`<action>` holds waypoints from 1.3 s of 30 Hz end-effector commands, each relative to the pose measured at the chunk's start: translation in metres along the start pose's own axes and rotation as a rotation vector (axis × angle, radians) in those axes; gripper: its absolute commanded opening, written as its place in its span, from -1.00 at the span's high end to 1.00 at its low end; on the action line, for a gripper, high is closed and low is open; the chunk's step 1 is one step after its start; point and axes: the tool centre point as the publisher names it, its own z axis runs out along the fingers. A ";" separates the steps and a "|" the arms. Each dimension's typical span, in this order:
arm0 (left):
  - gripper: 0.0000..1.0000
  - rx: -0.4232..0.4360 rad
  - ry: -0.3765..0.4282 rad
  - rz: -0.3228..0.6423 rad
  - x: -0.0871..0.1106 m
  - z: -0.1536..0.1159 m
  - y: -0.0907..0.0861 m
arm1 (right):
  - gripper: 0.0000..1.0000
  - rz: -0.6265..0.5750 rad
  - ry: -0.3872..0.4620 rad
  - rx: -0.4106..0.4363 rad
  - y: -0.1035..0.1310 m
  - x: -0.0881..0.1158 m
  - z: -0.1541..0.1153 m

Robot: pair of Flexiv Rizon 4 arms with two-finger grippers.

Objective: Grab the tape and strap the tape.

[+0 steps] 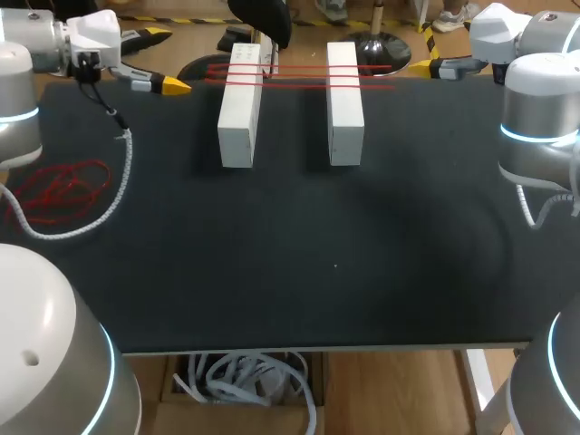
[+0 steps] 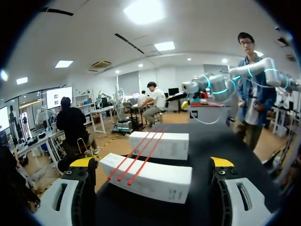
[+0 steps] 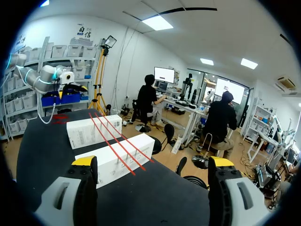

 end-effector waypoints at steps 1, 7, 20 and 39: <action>-0.33 -0.004 0.206 -0.004 -0.017 0.007 0.009 | -1.00 0.000 0.000 -0.001 0.000 0.000 0.000; 0.22 -0.046 0.273 0.006 -0.027 0.014 0.021 | -1.00 0.000 0.000 -0.001 0.000 0.000 0.000; 0.37 -0.022 0.333 0.010 -0.043 0.036 0.040 | -1.00 0.000 0.000 -0.001 0.000 0.000 0.000; 0.58 -0.015 0.394 0.007 -0.050 0.056 0.059 | -1.00 0.000 0.000 -0.001 0.000 0.000 0.000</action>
